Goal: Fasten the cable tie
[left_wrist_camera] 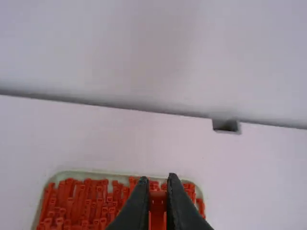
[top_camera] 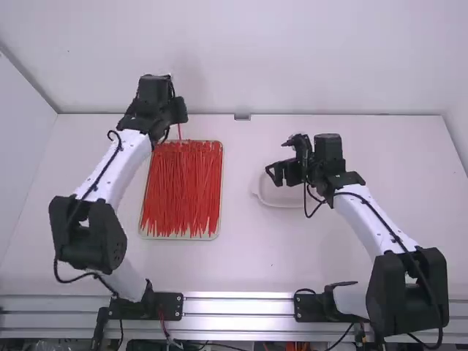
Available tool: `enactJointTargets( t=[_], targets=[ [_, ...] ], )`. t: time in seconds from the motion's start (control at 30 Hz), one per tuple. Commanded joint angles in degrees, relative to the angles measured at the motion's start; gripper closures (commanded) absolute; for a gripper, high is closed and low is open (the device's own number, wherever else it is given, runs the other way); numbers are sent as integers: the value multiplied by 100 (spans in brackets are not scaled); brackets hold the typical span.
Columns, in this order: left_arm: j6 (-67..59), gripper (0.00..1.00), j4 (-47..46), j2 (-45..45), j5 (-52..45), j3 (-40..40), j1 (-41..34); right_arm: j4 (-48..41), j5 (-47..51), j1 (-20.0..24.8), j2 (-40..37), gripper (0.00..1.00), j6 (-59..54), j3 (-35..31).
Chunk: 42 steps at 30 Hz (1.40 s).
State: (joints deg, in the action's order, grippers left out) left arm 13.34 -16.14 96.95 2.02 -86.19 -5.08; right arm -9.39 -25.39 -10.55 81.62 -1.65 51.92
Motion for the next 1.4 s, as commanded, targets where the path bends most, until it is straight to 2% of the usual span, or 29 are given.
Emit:
enactJointTargets(
  t=[0.0, 0.2, 0.47, 0.53, 0.73, 0.83, 0.97, 1.2, 1.37],
  targets=[
    [-225, 98, -127, -487, -4, 2, 15, 52, -98, 0, 46, 1, 33, 168],
    [-258, 98, -284, -1255, 2, 313, 22, 306, -592, 0, 46, 1, 35, 168],
    [-374, 98, 380, -2439, -9, 1486, -2, 828, -1475, -61, 46, 1, 33, 168],
    [-374, 98, 809, -2905, -4, 2090, -105, 1097, -1624, -254, 46, 1, 35, 168],
    [-92, 98, 1447, -3462, -37, 2949, -151, 1639, -1637, -848, 46, 1, 13, 168],
    [-116, 98, 1742, -3565, -623, 3220, -164, 1961, -1622, -1152, 46, 1, 13, 168],
    [83, 98, 2092, -3565, -1222, 3418, -144, 2428, -1414, -1517, 46, 1, 15, 168],
    [210, 98, 2736, -3567, -2208, 3569, -284, 3060, -1357, -1904, 46, 1, 17, 168],
    [562, 98, 3154, -3567, -2435, 3569, -358, 3469, -1357, -2179, 46, 1, 15, 168]
  ],
)
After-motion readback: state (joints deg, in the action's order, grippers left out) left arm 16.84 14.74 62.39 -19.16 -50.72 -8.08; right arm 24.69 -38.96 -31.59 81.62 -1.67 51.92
